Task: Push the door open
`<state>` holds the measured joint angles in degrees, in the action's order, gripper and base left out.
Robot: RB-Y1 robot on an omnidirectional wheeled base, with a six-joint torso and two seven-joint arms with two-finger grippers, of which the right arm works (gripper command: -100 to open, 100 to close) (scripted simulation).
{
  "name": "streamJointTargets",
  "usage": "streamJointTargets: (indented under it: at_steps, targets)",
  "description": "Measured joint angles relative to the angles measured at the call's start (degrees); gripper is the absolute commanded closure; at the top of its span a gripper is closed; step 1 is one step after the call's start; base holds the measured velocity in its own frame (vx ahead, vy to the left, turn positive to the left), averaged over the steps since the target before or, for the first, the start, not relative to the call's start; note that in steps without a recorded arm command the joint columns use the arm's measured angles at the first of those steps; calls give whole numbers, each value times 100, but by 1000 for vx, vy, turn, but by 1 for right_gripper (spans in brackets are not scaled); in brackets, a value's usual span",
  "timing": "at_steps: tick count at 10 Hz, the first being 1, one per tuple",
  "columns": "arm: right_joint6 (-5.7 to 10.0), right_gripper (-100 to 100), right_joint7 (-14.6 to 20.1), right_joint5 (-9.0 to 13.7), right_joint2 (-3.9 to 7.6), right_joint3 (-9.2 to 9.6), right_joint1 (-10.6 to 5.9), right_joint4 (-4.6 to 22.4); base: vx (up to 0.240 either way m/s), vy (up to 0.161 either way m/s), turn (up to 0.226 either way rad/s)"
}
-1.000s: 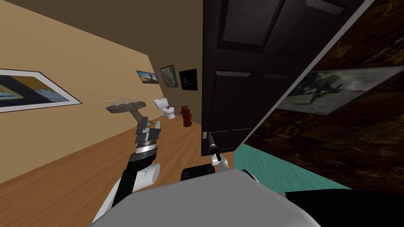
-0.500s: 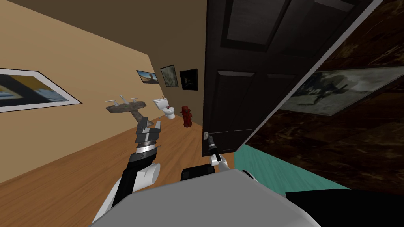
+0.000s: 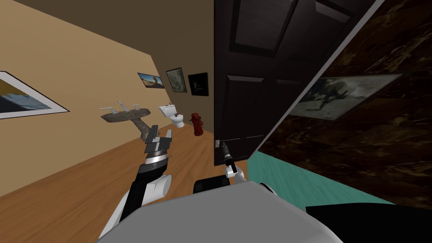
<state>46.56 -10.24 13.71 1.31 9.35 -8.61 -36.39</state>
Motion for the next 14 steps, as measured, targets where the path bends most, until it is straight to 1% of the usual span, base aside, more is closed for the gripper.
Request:
streamJointTargets:
  at_steps: [1, 2, 3, 4, 5, 7, 8, 9, 10, 11, 12, 13, 14]
  targets:
    - [16, -100, -56, 57, -60, 82, 4, 25, -227, 23, -102]
    - [-66, -100, -113, 93, -135, 149, 109, -172, -224, 80, -84]
    - [-47, -100, -121, 117, -218, 202, 117, -131, -220, 128, -43]
    - [19, -100, -116, 139, -311, 231, 80, -28, -99, 63, -13]
    - [32, -100, -115, 142, -323, 235, 78, -16, 54, -31, -6]
    - [-22, -100, -126, 139, -198, 234, 141, -135, 180, -38, 10]
    - [11, -100, -113, 142, -128, 224, 103, -64, 204, 6, 22]
    - [45, -100, -120, 141, -74, 217, 113, -55, 214, 28, 40]
    - [69, -100, -113, 146, -18, 199, 80, -16, 201, 53, 33]
    - [80, -100, -105, 150, -2, 184, 72, -14, 202, 72, 26]
    - [96, -100, -104, 152, -32, 171, 63, 2, 181, 92, 28]
    - [91, -100, -112, 153, -90, 162, 79, -35, 153, 90, 8]
    - [73, -100, -111, 154, -168, 149, 131, -102, 58, 33, -26]
